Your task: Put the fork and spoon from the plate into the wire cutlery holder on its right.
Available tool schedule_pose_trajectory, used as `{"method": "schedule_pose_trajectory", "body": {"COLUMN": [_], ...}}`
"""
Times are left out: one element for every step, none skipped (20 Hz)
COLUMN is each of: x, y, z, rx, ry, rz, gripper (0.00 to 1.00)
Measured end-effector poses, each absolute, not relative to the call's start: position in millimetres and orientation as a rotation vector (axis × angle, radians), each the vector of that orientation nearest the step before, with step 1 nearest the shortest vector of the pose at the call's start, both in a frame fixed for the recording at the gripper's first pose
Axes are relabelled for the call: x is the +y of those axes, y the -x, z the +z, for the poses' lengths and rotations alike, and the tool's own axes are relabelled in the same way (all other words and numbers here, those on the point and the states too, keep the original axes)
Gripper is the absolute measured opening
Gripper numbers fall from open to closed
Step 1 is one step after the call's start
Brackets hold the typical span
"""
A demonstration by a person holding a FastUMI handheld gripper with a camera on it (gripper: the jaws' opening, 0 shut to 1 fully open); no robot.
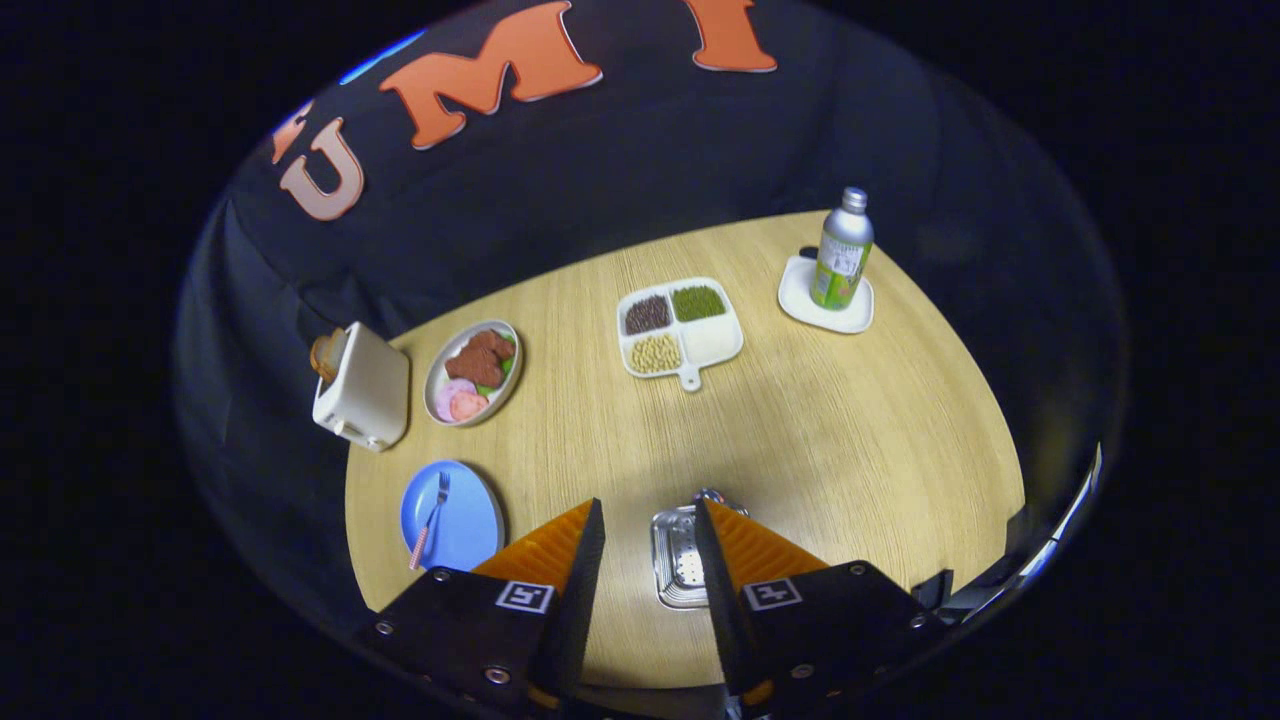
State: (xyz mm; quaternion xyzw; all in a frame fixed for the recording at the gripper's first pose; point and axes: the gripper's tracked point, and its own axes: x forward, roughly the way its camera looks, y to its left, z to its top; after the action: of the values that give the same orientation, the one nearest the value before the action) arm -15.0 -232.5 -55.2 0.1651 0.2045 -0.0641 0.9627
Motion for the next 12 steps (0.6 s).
{"method": "schedule_pose_trajectory", "body": {"x": [-229, -224, -217, -210, -205, -200, -197, -192, -187, -177, -167, -157], "y": [18, 18, 17, 17, 15, 14, 14, 12, 12, 11, 7, 5], "z": [-50, -44, -37, -30, -22, -12, -5, 2, 0, 4, 11, 16], "rx": [0.381, 0.345, 0.306, 0.266, 0.219, 0.164, 0.117, 0.081, 0.075, 0.054, 0.028, 0.004], "ry": [-0.314, -0.294, -0.278, -0.264, -0.247, -0.224, -0.205, -0.186, -0.170, -0.173, -0.183, -0.192], "rz": [-0.133, -0.134, -0.129, -0.126, -0.129, -0.147, -0.163, -0.180, -0.195, -0.193, -0.192, -0.186], "gripper": [0.62, 0.67, 0.74, 0.75, 0.79, 0.80, 0.82, 0.83, 0.83, 0.83, 0.84, 0.84]}}
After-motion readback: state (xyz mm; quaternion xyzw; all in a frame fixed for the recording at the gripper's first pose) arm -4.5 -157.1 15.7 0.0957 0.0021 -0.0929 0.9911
